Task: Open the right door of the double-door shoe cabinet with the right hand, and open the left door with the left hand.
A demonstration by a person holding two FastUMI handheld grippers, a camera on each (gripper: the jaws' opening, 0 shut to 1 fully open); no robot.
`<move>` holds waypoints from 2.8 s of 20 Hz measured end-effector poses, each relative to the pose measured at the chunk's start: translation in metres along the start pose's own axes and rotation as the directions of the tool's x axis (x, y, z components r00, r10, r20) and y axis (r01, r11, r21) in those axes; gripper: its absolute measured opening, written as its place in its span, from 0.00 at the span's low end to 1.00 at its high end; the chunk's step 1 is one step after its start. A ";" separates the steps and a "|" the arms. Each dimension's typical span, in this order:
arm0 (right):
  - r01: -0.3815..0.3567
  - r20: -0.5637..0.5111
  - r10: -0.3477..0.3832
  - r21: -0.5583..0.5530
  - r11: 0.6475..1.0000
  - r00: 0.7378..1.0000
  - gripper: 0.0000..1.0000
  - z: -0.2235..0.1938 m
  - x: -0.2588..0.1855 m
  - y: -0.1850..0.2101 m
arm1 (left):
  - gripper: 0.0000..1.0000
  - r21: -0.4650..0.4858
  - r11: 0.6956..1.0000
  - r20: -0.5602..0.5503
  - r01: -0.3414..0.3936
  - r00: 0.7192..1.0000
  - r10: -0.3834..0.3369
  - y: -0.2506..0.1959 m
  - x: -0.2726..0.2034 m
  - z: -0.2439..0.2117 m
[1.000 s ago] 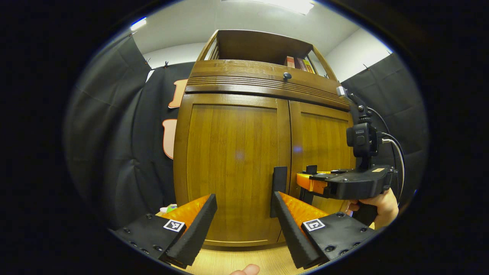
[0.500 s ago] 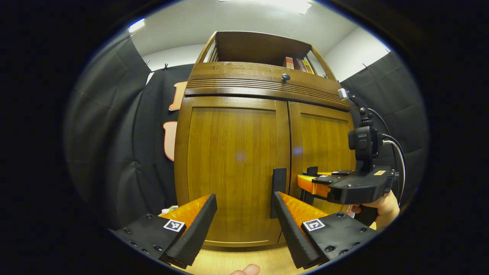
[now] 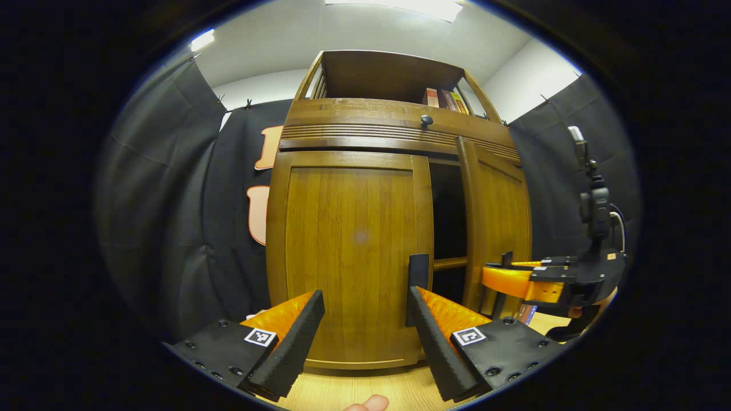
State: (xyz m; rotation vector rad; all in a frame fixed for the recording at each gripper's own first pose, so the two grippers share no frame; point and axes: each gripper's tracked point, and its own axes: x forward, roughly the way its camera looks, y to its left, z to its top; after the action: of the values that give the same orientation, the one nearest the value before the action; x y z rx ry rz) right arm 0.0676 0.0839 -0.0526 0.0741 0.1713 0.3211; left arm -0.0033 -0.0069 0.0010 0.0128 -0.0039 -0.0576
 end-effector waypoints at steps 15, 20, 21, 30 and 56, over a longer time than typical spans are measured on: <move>0.125 -0.047 -0.129 -0.089 0.988 0.990 0.17 0.010 -0.135 -0.059 | 0.95 -0.060 0.995 -0.031 0.080 0.996 -0.082 -0.013 0.005 -0.018; 0.241 -0.042 -0.245 -0.093 0.966 0.969 0.31 0.015 -0.165 -0.096 | 0.95 -0.066 0.995 -0.035 0.081 0.996 -0.083 -0.013 0.009 -0.022; 0.261 -0.041 -0.265 -0.094 0.961 0.963 0.19 0.015 -0.169 -0.102 | 0.95 -0.068 0.994 -0.037 0.080 0.996 -0.083 -0.013 0.010 -0.023; 0.372 -0.039 -0.381 -0.145 0.917 0.924 0.07 0.023 -0.206 -0.160 | 0.95 -0.060 0.997 -0.050 0.048 0.997 -0.051 -0.011 0.014 -0.027; 0.322 -0.002 -0.322 -0.027 0.947 0.947 0.05 0.059 -0.294 -0.163 | 0.95 -0.044 0.999 -0.036 0.016 0.999 -0.018 -0.041 -0.004 0.006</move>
State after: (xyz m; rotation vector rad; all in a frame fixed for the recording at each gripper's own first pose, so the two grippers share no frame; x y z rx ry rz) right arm -0.1461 -0.1673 0.0344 0.0184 0.1828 -0.0030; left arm -0.0098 -0.0475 0.0066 -0.0296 0.0340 -0.0744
